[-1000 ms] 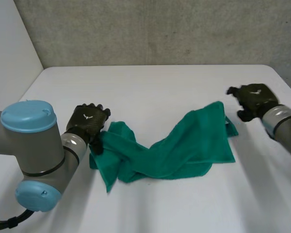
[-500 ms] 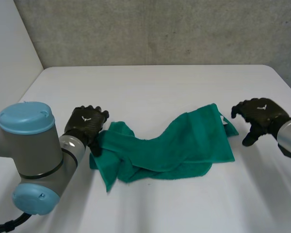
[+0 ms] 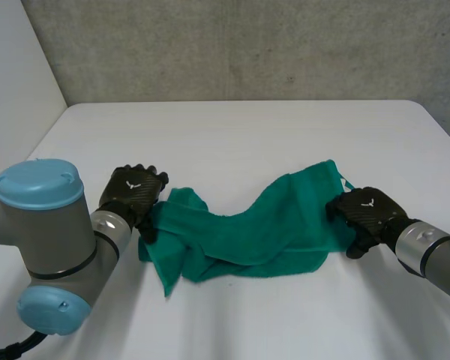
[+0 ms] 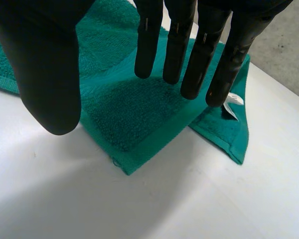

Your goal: Fold the towel.

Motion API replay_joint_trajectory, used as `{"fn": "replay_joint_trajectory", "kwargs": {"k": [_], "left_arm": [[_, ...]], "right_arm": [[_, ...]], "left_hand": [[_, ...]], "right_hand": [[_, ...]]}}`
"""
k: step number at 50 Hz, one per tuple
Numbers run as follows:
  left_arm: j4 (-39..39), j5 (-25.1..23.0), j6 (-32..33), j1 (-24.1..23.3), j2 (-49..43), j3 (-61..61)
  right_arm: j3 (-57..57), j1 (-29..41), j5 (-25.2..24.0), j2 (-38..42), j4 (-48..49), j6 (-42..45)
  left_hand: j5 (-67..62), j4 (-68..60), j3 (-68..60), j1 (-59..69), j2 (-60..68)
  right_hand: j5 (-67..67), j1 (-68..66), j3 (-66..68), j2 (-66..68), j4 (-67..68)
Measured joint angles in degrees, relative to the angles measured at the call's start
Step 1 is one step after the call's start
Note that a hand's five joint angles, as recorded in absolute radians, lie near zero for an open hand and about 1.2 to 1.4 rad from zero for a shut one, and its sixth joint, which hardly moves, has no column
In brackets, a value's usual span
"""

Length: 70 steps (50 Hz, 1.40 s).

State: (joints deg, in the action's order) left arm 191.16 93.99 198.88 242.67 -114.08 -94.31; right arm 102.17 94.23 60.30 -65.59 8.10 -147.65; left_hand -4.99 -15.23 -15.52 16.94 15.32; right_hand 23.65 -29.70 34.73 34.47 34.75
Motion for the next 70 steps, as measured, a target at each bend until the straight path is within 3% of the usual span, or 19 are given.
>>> {"fn": "replay_joint_trajectory", "kwargs": {"k": [28,34,49,50,55,70], "left_arm": [[0.2,-0.1,0.0,0.0,-0.3,-0.4],[0.2,-0.2,0.0,0.0,-0.3,-0.6],[0.2,-0.1,0.0,0.1,-0.2,-0.6],[0.2,0.0,0.0,0.1,-0.2,-0.7],[0.1,0.2,0.0,0.2,0.1,-0.7],[-0.4,0.3,-2.5,0.5,1.7,-1.9]], "right_arm": [[-5.4,4.3,4.5,7.0,2.4,0.9],[-6.7,4.7,5.6,7.9,2.6,1.0],[-11.1,6.1,7.5,9.6,3.0,0.8],[-12.0,6.2,8.0,10.2,2.9,0.8],[-14.8,6.4,10.1,11.3,2.8,0.4],[-16.2,5.3,14.4,0.0,-2.5,-0.4]], "left_hand": [[0.0,0.0,0.0,0.0,0.0],[0.0,0.0,0.0,0.0,0.0],[0.0,0.0,0.0,0.0,0.0],[0.0,0.0,0.0,0.0,0.0],[0.0,0.0,0.0,0.0,0.0],[0.7,0.3,0.0,-1.7,-0.6]], "right_hand": [[5.1,-4.5,5.6,4.8,5.4],[9.0,-10.2,13.9,13.9,13.9],[18.1,-15.9,19.1,19.0,19.1],[29.9,-25.2,30.1,31.0,30.7],[32.0,-26.0,32.5,32.9,33.3],[32.5,-26.0,32.5,32.9,33.4]]}}
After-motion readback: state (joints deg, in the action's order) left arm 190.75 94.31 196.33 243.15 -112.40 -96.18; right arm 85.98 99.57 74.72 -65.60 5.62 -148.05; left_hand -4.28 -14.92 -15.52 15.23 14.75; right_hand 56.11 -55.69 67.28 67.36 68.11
